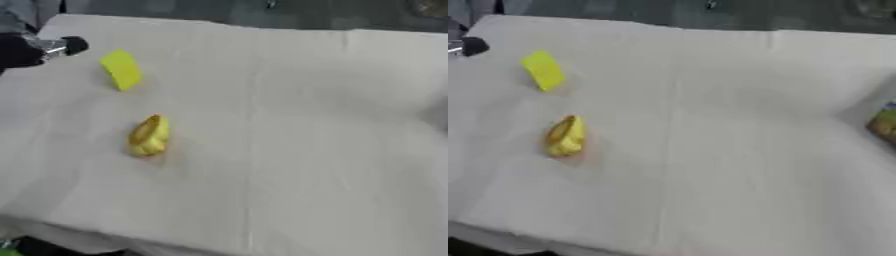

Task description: Pick up the objects with one hand, pass them to the other hand, and then place them into the box on the other side of the table.

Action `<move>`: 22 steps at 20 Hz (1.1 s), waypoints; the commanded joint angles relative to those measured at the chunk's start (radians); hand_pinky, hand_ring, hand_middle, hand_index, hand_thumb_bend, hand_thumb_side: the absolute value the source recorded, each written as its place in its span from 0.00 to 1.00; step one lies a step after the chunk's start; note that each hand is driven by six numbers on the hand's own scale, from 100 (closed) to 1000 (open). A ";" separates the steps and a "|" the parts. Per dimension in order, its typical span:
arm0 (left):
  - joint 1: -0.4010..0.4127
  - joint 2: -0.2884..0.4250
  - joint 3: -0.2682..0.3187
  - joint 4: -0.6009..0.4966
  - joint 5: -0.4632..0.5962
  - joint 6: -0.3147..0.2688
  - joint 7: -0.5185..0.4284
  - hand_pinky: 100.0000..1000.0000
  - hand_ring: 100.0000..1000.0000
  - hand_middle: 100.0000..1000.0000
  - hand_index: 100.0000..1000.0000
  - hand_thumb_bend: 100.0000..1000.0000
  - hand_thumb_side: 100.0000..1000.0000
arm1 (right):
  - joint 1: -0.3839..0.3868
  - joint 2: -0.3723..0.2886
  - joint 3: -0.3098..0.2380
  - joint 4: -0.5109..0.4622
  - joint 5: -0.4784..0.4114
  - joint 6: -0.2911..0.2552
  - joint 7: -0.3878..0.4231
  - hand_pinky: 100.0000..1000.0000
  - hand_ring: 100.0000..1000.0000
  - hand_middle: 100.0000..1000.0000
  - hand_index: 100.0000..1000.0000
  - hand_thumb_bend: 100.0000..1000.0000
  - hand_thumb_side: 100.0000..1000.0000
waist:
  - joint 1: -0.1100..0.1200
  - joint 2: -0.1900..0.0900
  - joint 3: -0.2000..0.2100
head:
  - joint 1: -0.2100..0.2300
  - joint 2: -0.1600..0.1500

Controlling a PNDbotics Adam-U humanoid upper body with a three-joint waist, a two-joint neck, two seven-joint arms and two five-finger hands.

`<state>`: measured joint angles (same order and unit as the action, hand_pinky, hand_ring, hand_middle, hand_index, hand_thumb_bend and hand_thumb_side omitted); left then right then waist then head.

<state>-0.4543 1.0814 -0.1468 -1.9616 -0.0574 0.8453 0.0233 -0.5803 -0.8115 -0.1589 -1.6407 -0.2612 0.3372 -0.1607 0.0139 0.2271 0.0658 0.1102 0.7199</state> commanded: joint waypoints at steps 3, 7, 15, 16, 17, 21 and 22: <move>-0.170 0.031 -0.125 0.182 -0.010 0.061 -0.249 0.83 0.78 0.70 0.82 1.00 0.33 | -0.031 -0.014 0.010 -0.019 0.007 0.010 0.019 0.80 0.89 0.77 0.91 0.00 0.50 | 0.017 -0.028 -0.009 | 0.007 -0.013; -0.327 -0.067 -0.216 0.394 -0.176 0.062 -0.433 0.85 0.80 0.72 0.83 1.00 0.37 | -0.034 -0.011 0.016 -0.014 0.010 0.016 0.025 0.80 0.89 0.76 0.91 0.00 0.51 | 0.018 -0.029 -0.012 | 0.024 -0.020; -0.512 -0.242 -0.225 0.720 -0.523 0.045 -0.641 0.88 0.84 0.75 0.83 1.00 0.36 | -0.031 -0.006 0.014 -0.006 0.004 0.022 0.019 0.79 0.88 0.75 0.90 0.00 0.54 | 0.008 -0.021 -0.014 | 0.043 -0.038; -0.526 -0.260 -0.213 0.751 -0.552 0.038 -0.651 0.89 0.85 0.76 0.84 1.00 0.35 | -0.032 -0.004 0.014 -0.005 0.003 0.023 0.018 0.79 0.88 0.75 0.90 0.00 0.54 | 0.006 -0.019 -0.014 | 0.044 -0.041; -0.539 -0.277 -0.201 0.781 -0.578 0.031 -0.657 0.91 0.86 0.78 0.86 0.96 0.31 | -0.033 -0.003 0.014 -0.005 0.003 0.024 0.018 0.79 0.88 0.75 0.90 0.00 0.54 | 0.005 -0.017 -0.014 | 0.044 -0.044; -0.575 -0.338 -0.151 0.888 -0.661 0.023 -0.635 0.91 0.86 0.77 0.85 0.86 0.22 | -0.033 0.003 0.014 -0.003 0.002 0.028 0.016 0.79 0.88 0.75 0.90 0.00 0.55 | 0.000 -0.010 -0.016 | 0.041 -0.053; -0.578 -0.349 -0.141 0.910 -0.670 0.024 -0.625 0.91 0.86 0.77 0.85 0.85 0.20 | -0.033 0.004 0.014 -0.003 0.001 0.028 0.016 0.79 0.88 0.75 0.90 0.00 0.55 | 0.000 -0.009 -0.017 | 0.041 -0.054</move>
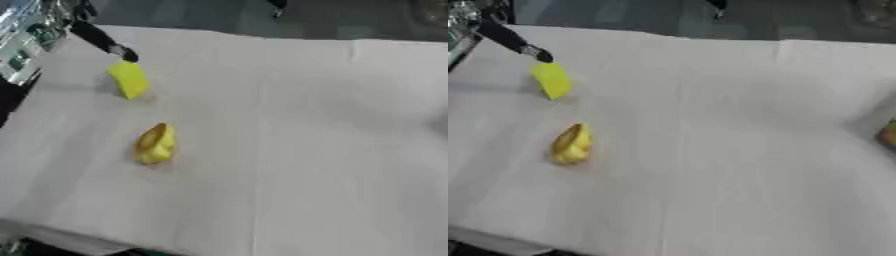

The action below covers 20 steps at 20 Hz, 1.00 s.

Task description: Pick up the objects with one hand, pass them to the other hand, and then place them into the box on the other side of the table.

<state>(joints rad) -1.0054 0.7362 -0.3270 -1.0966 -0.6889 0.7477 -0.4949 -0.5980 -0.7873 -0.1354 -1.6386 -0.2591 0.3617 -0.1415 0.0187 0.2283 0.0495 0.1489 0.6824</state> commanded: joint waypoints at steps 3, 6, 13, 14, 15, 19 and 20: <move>-0.029 -0.029 0.065 0.103 -0.034 0.124 -0.079 0.90 0.86 0.77 0.85 0.84 0.22 | -0.017 -0.018 -0.010 -0.003 -0.003 0.004 -0.004 0.79 0.88 0.74 0.90 0.00 0.55 | -0.008 -0.005 -0.005 | 0.004 -0.018; -0.024 -0.046 0.077 0.150 -0.012 0.124 -0.053 0.89 0.85 0.76 0.84 0.84 0.23 | -0.017 -0.015 -0.011 -0.003 -0.005 0.005 -0.003 0.79 0.88 0.74 0.90 0.00 0.56 | -0.010 0.000 -0.008 | 0.011 -0.019; -0.008 -0.067 0.100 0.222 0.039 0.116 0.021 0.87 0.84 0.73 0.80 0.83 0.23 | -0.021 -0.008 -0.010 -0.002 -0.007 0.006 -0.002 0.79 0.87 0.74 0.90 0.00 0.56 | -0.017 0.010 -0.013 | 0.023 -0.027; -0.006 -0.069 0.102 0.227 0.048 0.113 0.027 0.87 0.83 0.73 0.79 0.82 0.23 | -0.022 -0.007 -0.011 -0.002 -0.007 0.006 -0.002 0.79 0.87 0.74 0.90 0.00 0.56 | -0.017 0.011 -0.014 | 0.027 -0.029; -0.005 -0.070 0.103 0.232 0.057 0.109 0.033 0.87 0.83 0.73 0.79 0.82 0.23 | -0.022 -0.006 -0.011 -0.002 -0.007 0.006 -0.002 0.79 0.87 0.74 0.90 0.00 0.56 | -0.018 0.012 -0.015 | 0.030 -0.031; 0.001 -0.071 0.104 0.240 0.091 0.094 0.045 0.86 0.83 0.72 0.78 0.79 0.21 | -0.020 -0.006 -0.011 -0.001 -0.007 0.007 -0.002 0.79 0.87 0.74 0.90 0.00 0.56 | -0.018 0.013 -0.017 | 0.035 -0.033; 0.001 -0.070 0.103 0.239 0.099 0.090 0.046 0.86 0.83 0.72 0.78 0.78 0.20 | -0.020 -0.005 -0.011 -0.001 -0.007 0.007 -0.002 0.79 0.87 0.74 0.90 0.00 0.56 | -0.018 0.013 -0.017 | 0.036 -0.032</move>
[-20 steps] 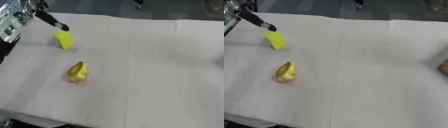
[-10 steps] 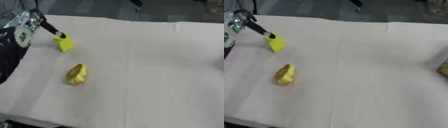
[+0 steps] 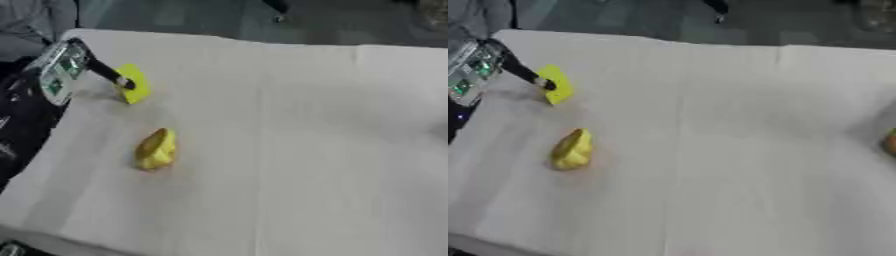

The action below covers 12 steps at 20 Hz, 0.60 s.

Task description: Pick up the objects with one hand, pass them to the other hand, and then place them into the box on the other side of the table.

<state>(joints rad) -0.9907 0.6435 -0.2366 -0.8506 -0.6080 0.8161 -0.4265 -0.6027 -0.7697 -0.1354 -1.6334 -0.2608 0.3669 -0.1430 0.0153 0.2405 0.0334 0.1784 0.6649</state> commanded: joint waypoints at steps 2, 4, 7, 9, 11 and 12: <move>-0.013 0.023 0.014 -0.010 0.034 0.016 -0.018 0.85 0.82 0.72 0.78 0.75 0.18 | -0.015 -0.021 -0.010 -0.005 -0.005 0.003 0.001 0.79 0.87 0.74 0.90 0.00 0.56 | -0.014 0.000 -0.001 | 0.009 -0.013; -0.011 0.021 0.018 -0.011 0.055 0.013 -0.010 0.84 0.80 0.69 0.76 0.71 0.16 | -0.014 -0.019 -0.011 -0.004 -0.004 0.004 0.000 0.79 0.87 0.73 0.90 0.00 0.56 | -0.014 0.001 -0.002 | 0.011 -0.015; -0.008 0.018 0.019 -0.012 0.092 0.008 0.016 0.82 0.78 0.67 0.74 0.68 0.12 | -0.014 -0.019 -0.012 -0.003 -0.002 0.005 -0.002 0.79 0.87 0.73 0.90 0.00 0.57 | -0.014 0.002 -0.004 | 0.013 -0.016; -0.006 0.015 0.016 -0.015 0.119 0.002 0.035 0.81 0.76 0.66 0.73 0.66 0.10 | -0.013 -0.018 -0.012 -0.001 -0.001 0.007 -0.003 0.79 0.87 0.73 0.90 0.00 0.57 | -0.015 0.003 -0.005 | 0.014 -0.016; -0.004 0.013 0.010 -0.018 0.144 -0.006 0.051 0.80 0.75 0.66 0.72 0.65 0.09 | -0.012 -0.017 -0.013 0.001 -0.001 0.010 -0.003 0.79 0.87 0.73 0.90 0.00 0.57 | -0.014 0.005 -0.006 | 0.017 -0.017; -0.004 0.012 0.008 -0.019 0.154 -0.009 0.057 0.80 0.75 0.66 0.73 0.64 0.08 | -0.012 -0.016 -0.013 0.002 -0.002 0.011 -0.002 0.79 0.87 0.73 0.90 0.00 0.58 | -0.014 0.005 -0.007 | 0.018 -0.017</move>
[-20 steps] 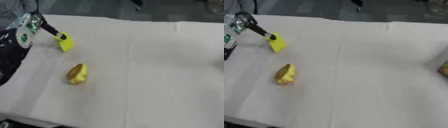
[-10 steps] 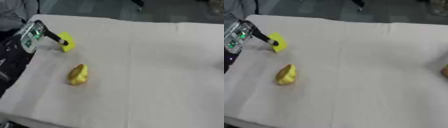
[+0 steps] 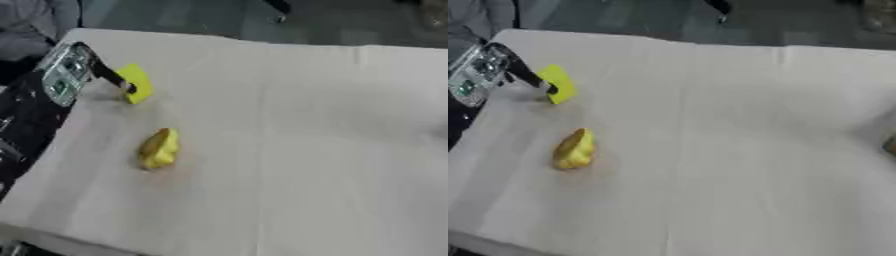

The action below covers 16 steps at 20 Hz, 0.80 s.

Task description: Pick up the objects with one hand, pass them to the other hand, and then place them into the box on the other side of the table.

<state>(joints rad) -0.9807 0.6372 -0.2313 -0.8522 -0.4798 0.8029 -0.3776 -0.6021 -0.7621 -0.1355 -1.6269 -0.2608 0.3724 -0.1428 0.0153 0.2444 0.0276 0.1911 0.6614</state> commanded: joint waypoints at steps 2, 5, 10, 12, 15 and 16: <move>-0.014 0.017 0.002 -0.018 0.045 -0.003 0.020 0.79 0.75 0.66 0.73 0.63 0.06 | -0.013 -0.023 -0.012 -0.004 -0.002 0.007 -0.001 0.79 0.87 0.73 0.89 0.00 0.58 | -0.015 0.003 -0.003 | 0.007 -0.016; -0.014 0.014 0.001 -0.017 0.067 -0.014 0.037 0.79 0.75 0.67 0.74 0.62 0.02 | -0.015 -0.022 -0.012 -0.003 -0.001 0.009 0.002 0.79 0.86 0.72 0.89 0.00 0.58 | -0.016 0.007 -0.007 | 0.011 -0.021; -0.014 0.009 0.007 -0.008 0.085 -0.027 0.061 0.80 0.77 0.70 0.75 0.66 0.02 | -0.019 -0.021 -0.011 -0.002 -0.002 0.012 0.008 0.80 0.87 0.74 0.89 0.00 0.59 | -0.018 0.015 -0.014 | 0.017 -0.030; -0.014 0.008 0.007 -0.007 0.087 -0.032 0.069 0.80 0.77 0.70 0.75 0.65 0.00 | -0.021 -0.020 -0.011 -0.001 -0.002 0.012 0.009 0.80 0.87 0.74 0.89 0.00 0.59 | -0.018 0.019 -0.015 | 0.017 -0.033; -0.015 0.006 0.007 -0.005 0.086 -0.032 0.079 0.79 0.76 0.69 0.74 0.62 0.00 | -0.022 -0.020 -0.011 0.000 -0.002 0.013 0.011 0.80 0.87 0.74 0.89 0.00 0.59 | -0.018 0.022 -0.017 | 0.019 -0.034; -0.016 0.006 0.007 -0.004 0.084 -0.031 0.082 0.79 0.76 0.68 0.73 0.59 0.00 | -0.022 -0.020 -0.011 0.000 -0.002 0.014 0.011 0.80 0.87 0.74 0.89 0.00 0.59 | -0.018 0.023 -0.017 | 0.020 -0.034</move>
<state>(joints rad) -0.9783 0.6248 -0.2315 -0.8489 -0.3966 0.7712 -0.3015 -0.6074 -0.7592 -0.1355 -1.6210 -0.2608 0.3865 -0.1331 0.0098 0.2679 0.0124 0.2068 0.6394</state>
